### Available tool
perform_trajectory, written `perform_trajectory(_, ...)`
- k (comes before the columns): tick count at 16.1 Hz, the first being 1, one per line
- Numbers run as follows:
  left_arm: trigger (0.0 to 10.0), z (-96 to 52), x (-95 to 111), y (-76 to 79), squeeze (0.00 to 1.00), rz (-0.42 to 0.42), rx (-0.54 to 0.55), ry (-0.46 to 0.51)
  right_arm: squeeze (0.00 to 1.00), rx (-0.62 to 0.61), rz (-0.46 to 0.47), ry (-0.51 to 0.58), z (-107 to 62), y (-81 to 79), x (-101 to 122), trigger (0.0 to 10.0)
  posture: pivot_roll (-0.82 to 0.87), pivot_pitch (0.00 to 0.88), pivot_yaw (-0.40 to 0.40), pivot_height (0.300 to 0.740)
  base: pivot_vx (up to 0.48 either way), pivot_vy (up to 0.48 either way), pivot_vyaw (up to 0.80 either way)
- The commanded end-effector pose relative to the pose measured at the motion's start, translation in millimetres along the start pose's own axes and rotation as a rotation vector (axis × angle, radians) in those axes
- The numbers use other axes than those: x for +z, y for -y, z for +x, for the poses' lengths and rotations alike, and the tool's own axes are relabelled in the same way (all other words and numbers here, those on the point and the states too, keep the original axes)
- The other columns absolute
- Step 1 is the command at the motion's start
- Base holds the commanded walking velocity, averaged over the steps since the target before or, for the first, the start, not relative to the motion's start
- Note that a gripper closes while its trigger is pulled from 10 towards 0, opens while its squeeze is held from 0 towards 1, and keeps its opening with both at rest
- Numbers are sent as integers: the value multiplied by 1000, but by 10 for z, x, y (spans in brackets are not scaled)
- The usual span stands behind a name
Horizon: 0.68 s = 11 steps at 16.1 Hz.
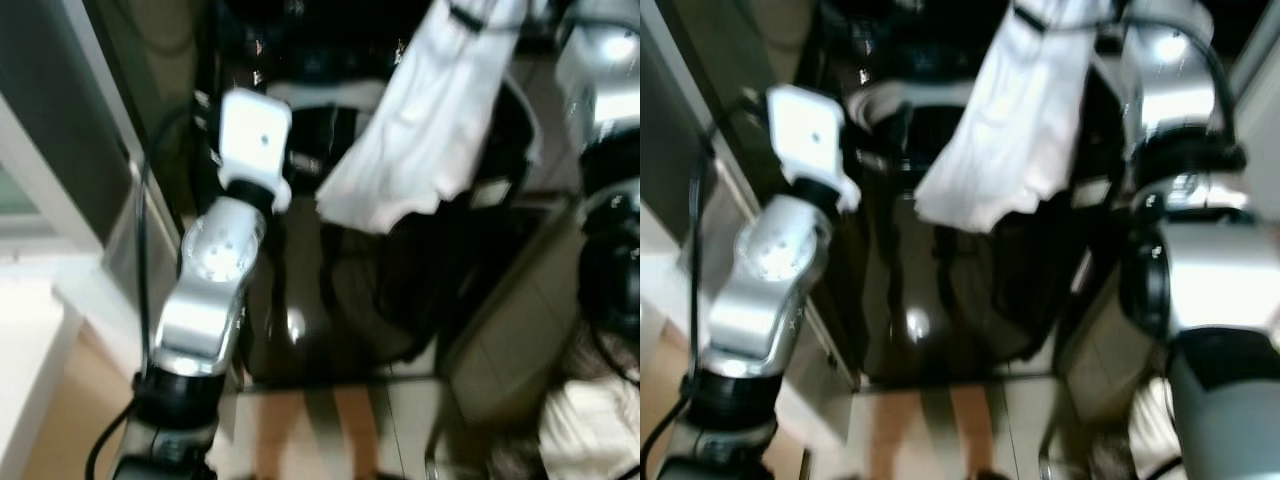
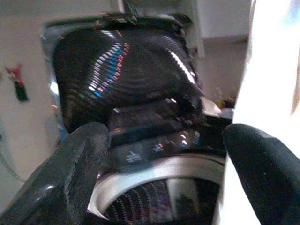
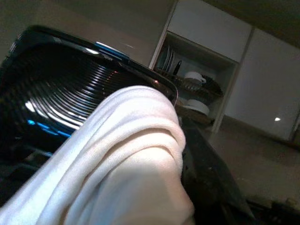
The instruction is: Clothes washing
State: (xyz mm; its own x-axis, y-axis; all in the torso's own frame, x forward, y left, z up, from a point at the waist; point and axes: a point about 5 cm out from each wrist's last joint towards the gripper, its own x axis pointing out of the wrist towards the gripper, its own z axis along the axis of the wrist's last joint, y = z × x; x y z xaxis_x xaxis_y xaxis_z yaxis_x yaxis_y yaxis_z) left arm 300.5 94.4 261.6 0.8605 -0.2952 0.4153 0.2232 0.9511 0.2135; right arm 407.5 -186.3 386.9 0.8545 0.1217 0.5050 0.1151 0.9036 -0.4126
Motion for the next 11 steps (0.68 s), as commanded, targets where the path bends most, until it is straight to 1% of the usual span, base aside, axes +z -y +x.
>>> perform_trajectory(1,10000,-36,29,-40,0,-6,9,-7,0,1,-142,30,87,-73,161,0,8,0,-57,740,454,0,0)
perform_trajectory(2,10000,-52,59,-15,0,-13,-11,-5,0,13,-285,17,105,-158,155,0,22,0,-61,740,0,0,0)
perform_trajectory(3,10000,-67,90,-2,0,-15,-16,-1,0,57,-408,-3,106,-297,104,0,46,8,-66,740,0,0,0)
perform_trajectory(4,10000,-84,143,2,0,-18,-19,12,0,190,-657,-14,52,-618,-43,0,63,16,-74,740,0,0,0)
perform_trajectory(5,10000,-103,172,-21,0,-11,-4,13,0,349,-855,-57,-91,-901,-313,0,80,24,-83,740,0,0,0)
perform_trajectory(7,10000,-120,178,-25,0,-3,-1,9,0,431,-926,-94,-205,-1022,-498,0,89,30,-91,740,0,0,0)
perform_trajectory(8,10000,-143,187,-24,0,-1,-3,7,0,466,-941,-126,-294,-1073,-635,0,99,37,-95,740,0,0,0)
perform_trajectory(9,10000,-168,193,-30,0,-3,-2,3,0,458,-832,-227,-382,-1069,-788,0,101,40,-95,740,0,0,0)
perform_trajectory(10,10000,-176,188,-33,0,-6,-1,-5,0,401,-673,-315,-422,-1025,-870,0,101,42,-96,740,0,0,0)
perform_trajectory(11,10000,-181,187,-29,0,-6,-6,-11,0,343,-530,-391,-456,-979,-941,8157,99,44,-89,740,0,0,0)
